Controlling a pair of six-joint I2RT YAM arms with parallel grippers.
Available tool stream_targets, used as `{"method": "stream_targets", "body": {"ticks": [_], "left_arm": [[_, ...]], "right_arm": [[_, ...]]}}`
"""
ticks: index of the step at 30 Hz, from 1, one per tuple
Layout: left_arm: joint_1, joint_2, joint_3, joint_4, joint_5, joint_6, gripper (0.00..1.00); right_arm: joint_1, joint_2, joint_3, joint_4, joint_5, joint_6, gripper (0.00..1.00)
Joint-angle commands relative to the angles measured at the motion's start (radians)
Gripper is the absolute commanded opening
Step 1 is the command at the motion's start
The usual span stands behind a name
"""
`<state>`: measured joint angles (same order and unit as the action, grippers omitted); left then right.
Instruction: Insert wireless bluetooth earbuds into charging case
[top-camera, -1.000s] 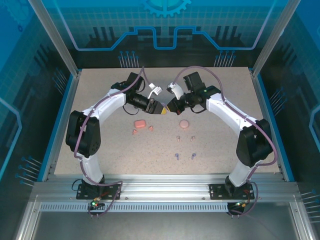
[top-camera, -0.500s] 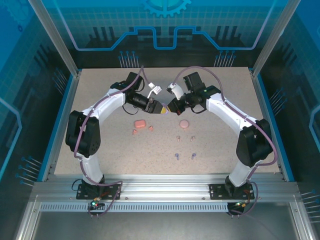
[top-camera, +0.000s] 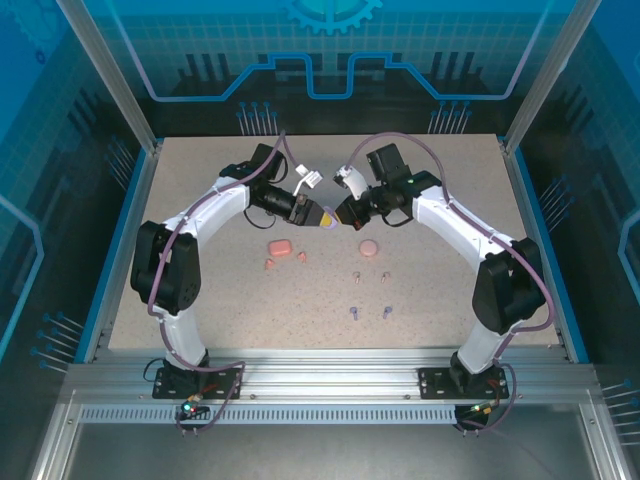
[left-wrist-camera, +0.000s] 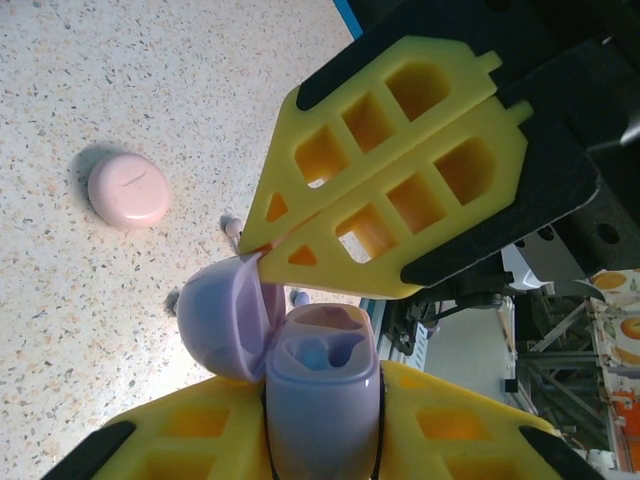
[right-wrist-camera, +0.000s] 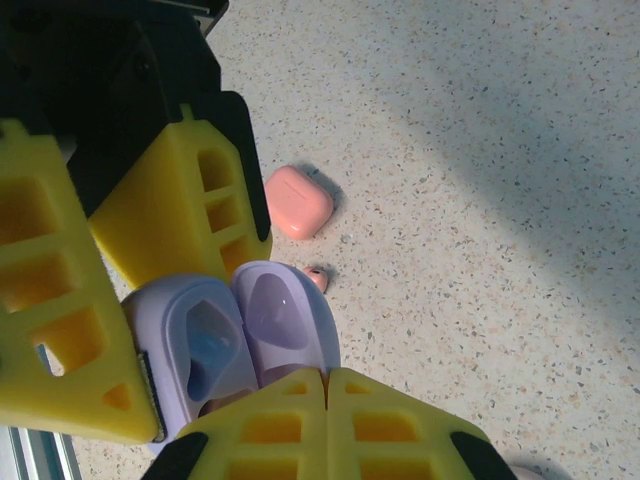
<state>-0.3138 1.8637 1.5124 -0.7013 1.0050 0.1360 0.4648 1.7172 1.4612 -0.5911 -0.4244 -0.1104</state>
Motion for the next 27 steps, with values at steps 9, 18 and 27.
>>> {"method": "stream_targets", "body": {"ticks": [9,18,27], "left_arm": [[0.006,-0.038,-0.046,0.07,0.016,0.005,0.0],[0.038,-0.241,-0.316,0.489,-0.149,-0.176,0.0],[0.031,-0.54,-0.724,1.154,-0.484,-0.367,0.0]], "right_arm": [[-0.015,-0.034,0.079,-0.038,0.023,0.087,0.3],[-0.087,-0.225,-0.021,-0.149,0.072,0.31,0.55],[0.027,-0.367,-0.309,-0.164,0.265,0.575,0.62]]}}
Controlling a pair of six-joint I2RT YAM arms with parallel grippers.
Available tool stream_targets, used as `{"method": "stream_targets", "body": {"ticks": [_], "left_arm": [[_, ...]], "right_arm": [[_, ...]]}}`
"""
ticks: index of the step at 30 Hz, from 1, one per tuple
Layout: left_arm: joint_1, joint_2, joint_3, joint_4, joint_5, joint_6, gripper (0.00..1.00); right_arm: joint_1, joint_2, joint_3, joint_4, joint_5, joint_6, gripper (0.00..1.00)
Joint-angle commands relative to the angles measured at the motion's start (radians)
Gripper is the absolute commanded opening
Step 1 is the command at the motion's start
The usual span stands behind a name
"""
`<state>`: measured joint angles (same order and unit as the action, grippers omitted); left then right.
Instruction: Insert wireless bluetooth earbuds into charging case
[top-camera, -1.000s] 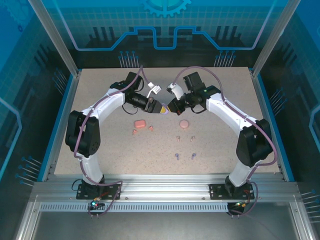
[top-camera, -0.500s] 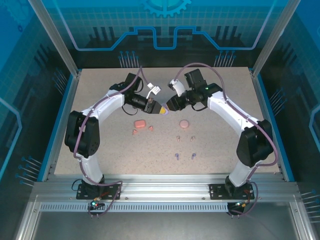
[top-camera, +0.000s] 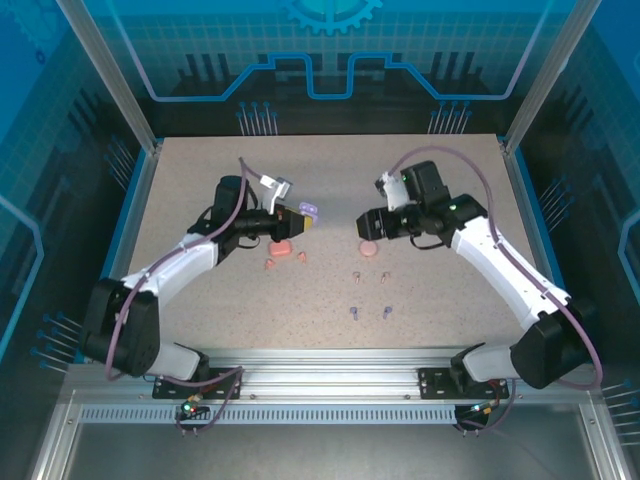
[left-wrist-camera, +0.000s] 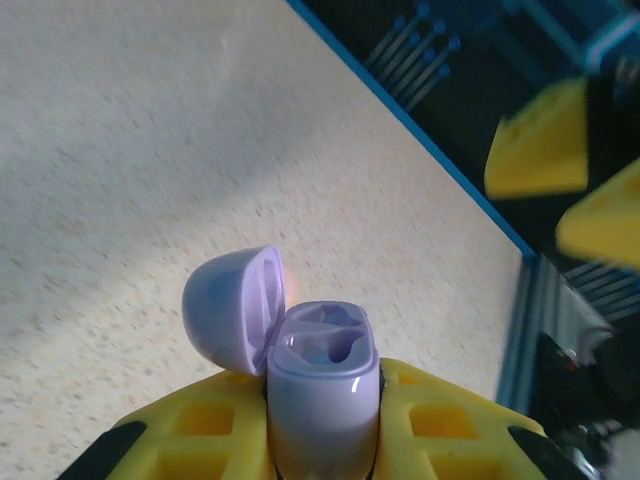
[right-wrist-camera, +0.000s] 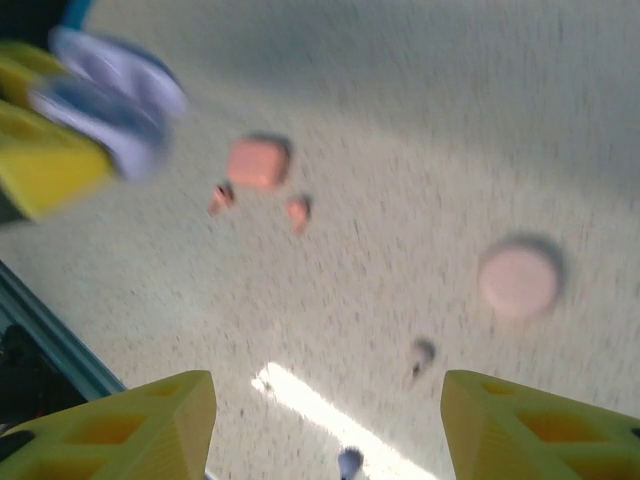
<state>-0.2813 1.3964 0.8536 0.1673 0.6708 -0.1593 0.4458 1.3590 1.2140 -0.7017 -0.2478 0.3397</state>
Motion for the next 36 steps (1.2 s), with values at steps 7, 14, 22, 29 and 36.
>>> {"method": "stream_targets", "body": {"ticks": [7,14,22,29,36], "left_arm": [[-0.107,-0.247,-0.155,0.386,-0.41,0.074,0.0],[-0.149,-0.332,-0.186,0.458,-0.561,0.077,0.0],[-0.152,-0.359,-0.193,0.45,-0.585,0.076,0.0],[-0.153,-0.371,-0.203,0.448,-0.587,0.08,0.0],[-0.152,-0.373,-0.204,0.448,-0.58,0.079,0.0]], "right_arm": [[0.247,0.087,-0.15,-0.097,0.26,0.263,0.62],[0.385,0.195,-0.172,-0.1,0.377,0.419,0.59],[0.472,0.338,-0.13,-0.094,0.388,0.464,0.5],[0.508,0.426,-0.113,-0.072,0.385,0.484,0.43],[0.508,0.457,-0.092,-0.082,0.407,0.481,0.4]]}}
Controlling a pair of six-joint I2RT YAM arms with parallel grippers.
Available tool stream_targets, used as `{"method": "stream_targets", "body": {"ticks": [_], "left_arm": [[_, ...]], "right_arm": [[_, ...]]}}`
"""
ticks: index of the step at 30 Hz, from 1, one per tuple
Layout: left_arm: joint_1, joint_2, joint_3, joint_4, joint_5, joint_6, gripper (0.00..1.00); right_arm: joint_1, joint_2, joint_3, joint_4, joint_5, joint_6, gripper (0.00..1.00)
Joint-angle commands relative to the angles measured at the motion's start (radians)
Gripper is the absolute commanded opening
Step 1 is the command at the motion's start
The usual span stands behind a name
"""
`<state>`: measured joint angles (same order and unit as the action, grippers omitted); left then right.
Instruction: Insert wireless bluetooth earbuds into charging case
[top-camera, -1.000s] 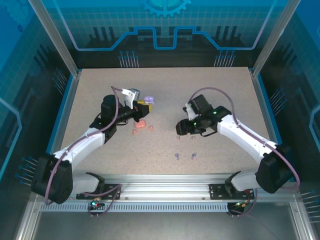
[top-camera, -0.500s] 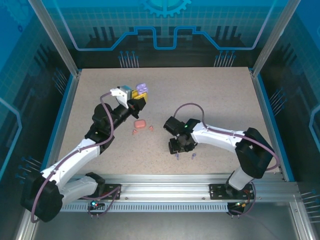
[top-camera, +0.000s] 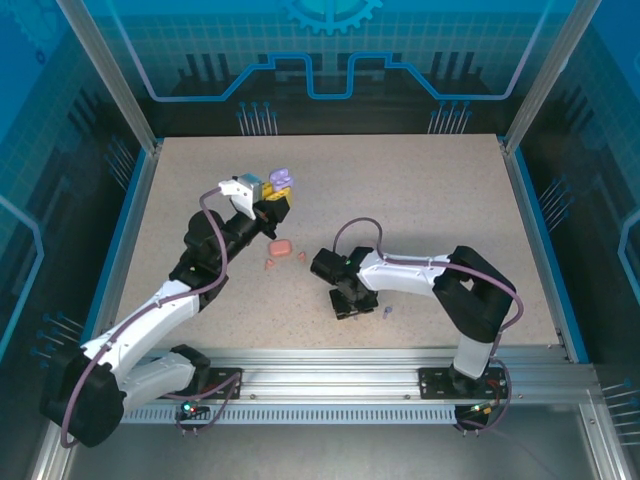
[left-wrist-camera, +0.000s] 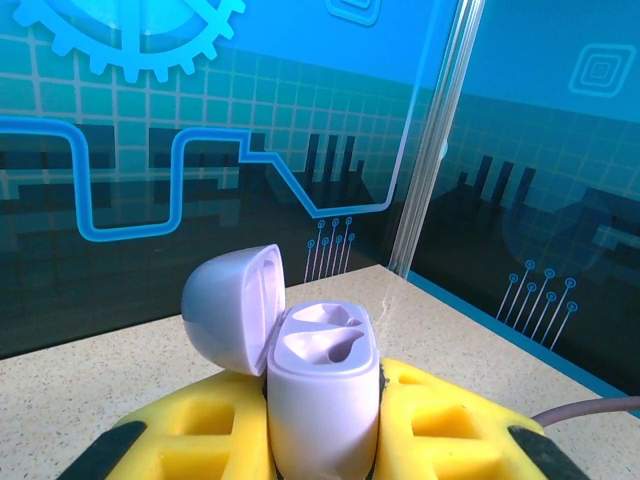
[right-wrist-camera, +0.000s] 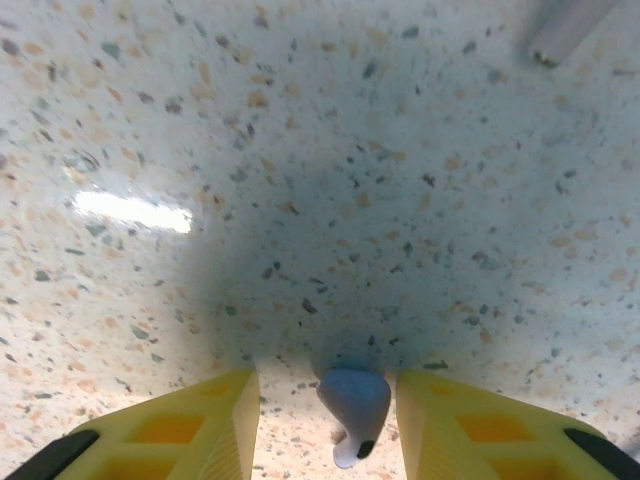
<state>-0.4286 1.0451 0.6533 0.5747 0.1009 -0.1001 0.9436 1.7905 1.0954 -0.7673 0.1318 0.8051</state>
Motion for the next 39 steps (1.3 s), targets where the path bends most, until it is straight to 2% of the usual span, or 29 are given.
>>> {"method": "stream_targets", "body": {"ticks": [1,8,25,29,39], "left_arm": [[-0.005,-0.02,-0.004,0.041,-0.01,0.02,0.0],[-0.006,-0.014,-0.003,0.039,-0.003,0.023,0.0],[-0.012,0.006,0.013,0.023,0.011,0.025,0.0],[-0.015,0.008,0.016,0.022,0.009,0.028,0.0],[-0.025,0.01,0.026,0.013,0.006,0.035,0.0]], "right_arm": [[0.009,0.028,0.029,-0.017,0.035,0.016,0.4],[-0.011,0.022,0.007,-0.014,0.04,0.017,0.35],[-0.018,-0.033,-0.057,0.014,0.021,0.003,0.34],[-0.017,-0.034,-0.065,0.022,0.016,0.004,0.28],[-0.017,-0.065,-0.093,0.022,0.017,0.005,0.32]]}}
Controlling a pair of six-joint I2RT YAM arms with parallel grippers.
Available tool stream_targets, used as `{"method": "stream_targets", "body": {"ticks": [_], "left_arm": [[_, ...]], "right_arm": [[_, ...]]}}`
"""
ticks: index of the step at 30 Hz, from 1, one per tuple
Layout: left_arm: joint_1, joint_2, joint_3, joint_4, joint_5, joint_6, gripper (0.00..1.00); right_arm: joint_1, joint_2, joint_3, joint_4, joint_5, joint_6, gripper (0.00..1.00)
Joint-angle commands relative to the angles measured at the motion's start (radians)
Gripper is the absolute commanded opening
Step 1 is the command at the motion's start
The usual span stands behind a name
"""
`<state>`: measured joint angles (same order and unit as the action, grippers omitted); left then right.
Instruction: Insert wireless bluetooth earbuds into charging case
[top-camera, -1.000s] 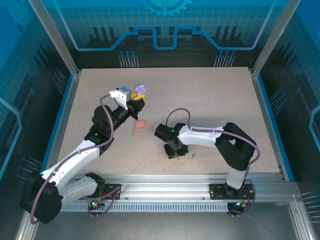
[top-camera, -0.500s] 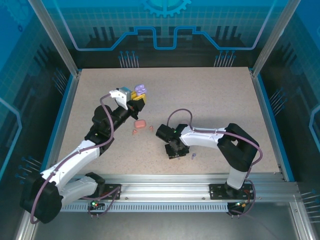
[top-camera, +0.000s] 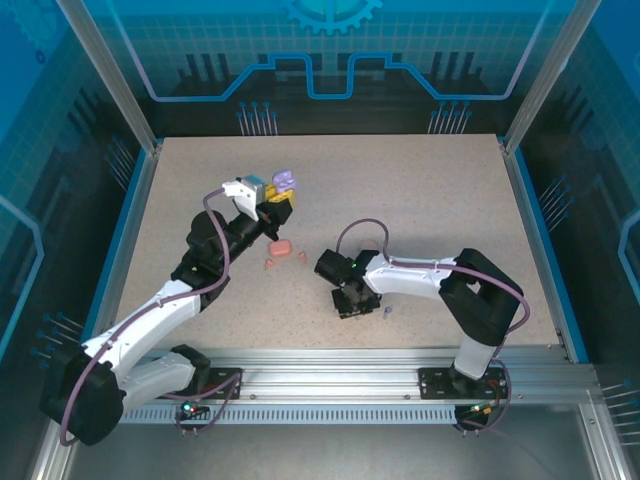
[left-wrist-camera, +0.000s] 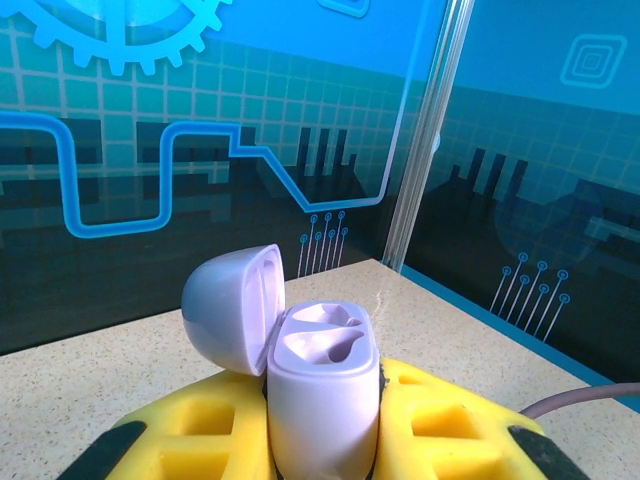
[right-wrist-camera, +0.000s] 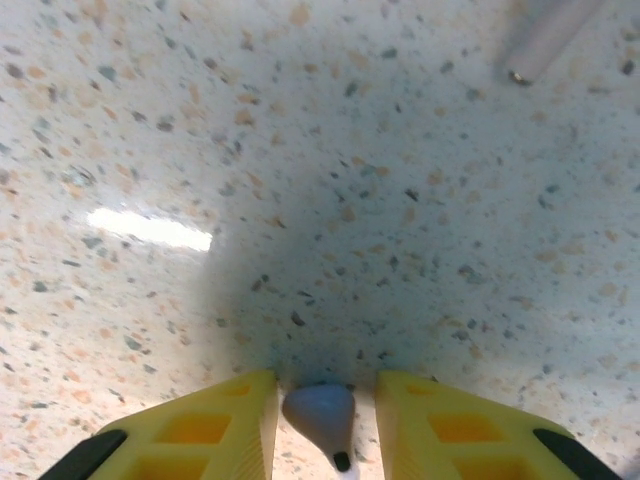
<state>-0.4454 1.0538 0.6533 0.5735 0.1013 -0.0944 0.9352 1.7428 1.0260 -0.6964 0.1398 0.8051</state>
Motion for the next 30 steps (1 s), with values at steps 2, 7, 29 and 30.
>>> {"method": "stream_targets", "body": {"ticks": [2,7,29,30], "left_arm": [[-0.01,0.003,0.028,0.013,0.006,0.03,0.0],[-0.013,0.003,0.028,0.01,0.006,0.032,0.0],[-0.044,0.021,0.026,0.123,0.124,0.082,0.0],[-0.051,0.027,0.026,0.135,0.128,0.092,0.0]], "right_arm": [[-0.009,-0.018,-0.024,-0.048,0.007,0.004,0.32],[-0.009,-0.005,-0.022,-0.042,0.002,-0.003,0.28],[-0.071,-0.299,0.104,-0.097,0.087,-0.073,0.12],[-0.085,-0.326,0.125,-0.107,0.094,-0.088,0.12]]}}
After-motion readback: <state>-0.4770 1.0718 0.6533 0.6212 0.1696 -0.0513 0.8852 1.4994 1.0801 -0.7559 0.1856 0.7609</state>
